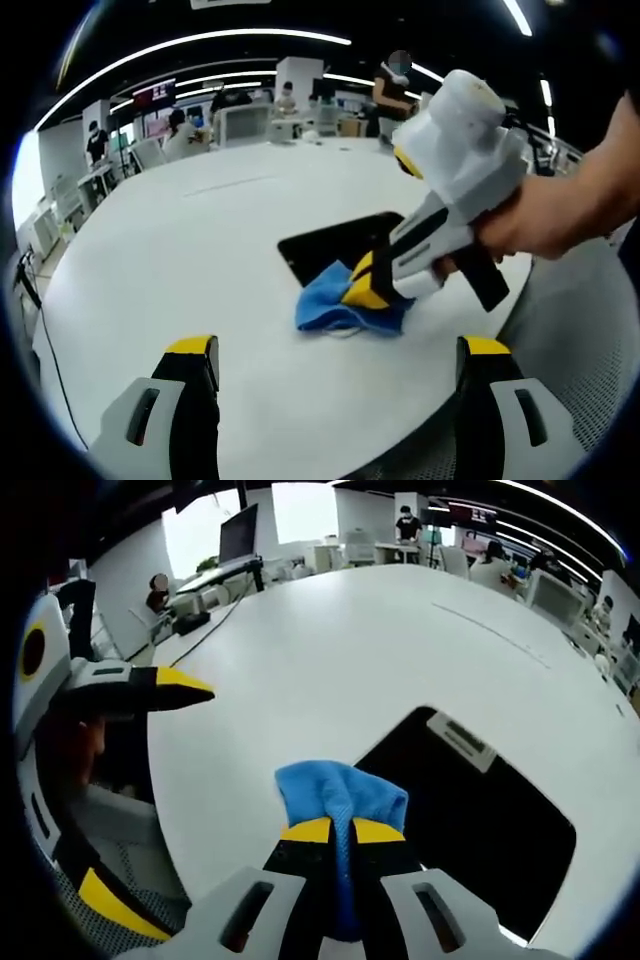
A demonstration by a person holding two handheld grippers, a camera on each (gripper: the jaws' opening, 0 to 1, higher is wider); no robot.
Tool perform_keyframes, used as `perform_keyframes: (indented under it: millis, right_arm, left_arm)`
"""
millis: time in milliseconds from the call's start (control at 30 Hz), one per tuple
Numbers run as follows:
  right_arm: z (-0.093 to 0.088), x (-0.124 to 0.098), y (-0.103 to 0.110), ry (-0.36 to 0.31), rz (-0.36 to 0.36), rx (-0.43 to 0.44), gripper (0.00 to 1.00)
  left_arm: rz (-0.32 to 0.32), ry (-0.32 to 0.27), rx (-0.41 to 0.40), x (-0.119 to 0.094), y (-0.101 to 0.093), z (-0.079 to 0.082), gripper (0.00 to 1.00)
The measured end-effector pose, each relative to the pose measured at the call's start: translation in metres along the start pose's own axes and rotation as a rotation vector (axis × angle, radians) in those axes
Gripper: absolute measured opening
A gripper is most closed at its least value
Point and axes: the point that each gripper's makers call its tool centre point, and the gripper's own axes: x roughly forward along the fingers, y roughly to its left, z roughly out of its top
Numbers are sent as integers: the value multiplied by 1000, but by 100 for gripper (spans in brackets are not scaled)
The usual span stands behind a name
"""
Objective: Wipe the mirror surface with the cleaning cloth until all visible marks leave the cleaned area.
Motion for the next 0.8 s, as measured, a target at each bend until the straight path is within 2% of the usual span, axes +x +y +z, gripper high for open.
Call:
perform_keyframes:
  millis: [100, 233, 467, 800]
  right_arm:
    - [3, 2, -4, 6, -13, -23, 1]
    - [6, 3, -9, 9, -15, 7, 1]
    - [9, 6, -15, 15, -23, -6, 1]
    - [16, 11, -29, 10, -35, 20, 1]
  left_arm:
    - [-2, 0, 0, 0, 0, 0, 99]
    - [-4, -1, 0, 0, -1, 0, 99]
    - [-12, -2, 4, 1, -2, 0, 99]
    - [-21, -1, 4, 1, -3, -1, 99]
